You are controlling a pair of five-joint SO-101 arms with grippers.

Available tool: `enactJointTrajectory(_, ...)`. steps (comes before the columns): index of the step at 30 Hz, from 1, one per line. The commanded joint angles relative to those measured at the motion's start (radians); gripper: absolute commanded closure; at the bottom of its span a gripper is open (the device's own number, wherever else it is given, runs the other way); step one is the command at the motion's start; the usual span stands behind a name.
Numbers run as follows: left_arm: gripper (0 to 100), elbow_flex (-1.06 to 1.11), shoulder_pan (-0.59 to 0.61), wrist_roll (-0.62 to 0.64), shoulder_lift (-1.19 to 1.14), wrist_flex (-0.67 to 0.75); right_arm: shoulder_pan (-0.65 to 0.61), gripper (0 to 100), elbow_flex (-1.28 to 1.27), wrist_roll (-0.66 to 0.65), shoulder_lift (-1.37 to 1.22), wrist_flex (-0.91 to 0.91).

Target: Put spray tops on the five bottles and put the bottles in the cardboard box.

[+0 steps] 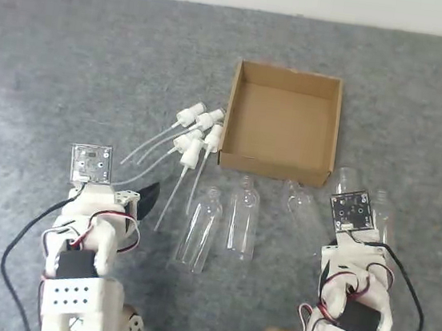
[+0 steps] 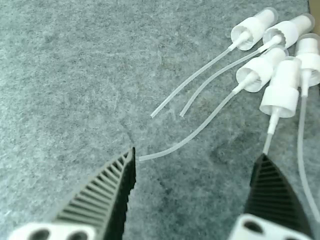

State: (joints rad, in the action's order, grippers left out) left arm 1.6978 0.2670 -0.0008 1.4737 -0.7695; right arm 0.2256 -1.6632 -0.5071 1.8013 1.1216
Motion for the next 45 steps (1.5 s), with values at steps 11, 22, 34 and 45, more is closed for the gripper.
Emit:
enactJointTrajectory(11,66,-0.005,-0.015,0.008,0.012,0.000,-0.015,98.0,-0.020,0.011,0.010,0.004)
enactJointTrajectory(22,66,-0.005,-0.075,0.009,0.012,0.000,-0.035,97.8,-0.012,0.003,0.015,-0.016)
enactJointTrajectory(34,66,-0.005,-0.071,0.006,0.012,-0.003,0.079,97.7,0.324,0.011,0.005,-0.005)
enactJointTrajectory(45,66,-0.005,-0.071,0.006,0.012,-0.003,0.079,96.7,0.770,0.009,-0.720,-0.031)
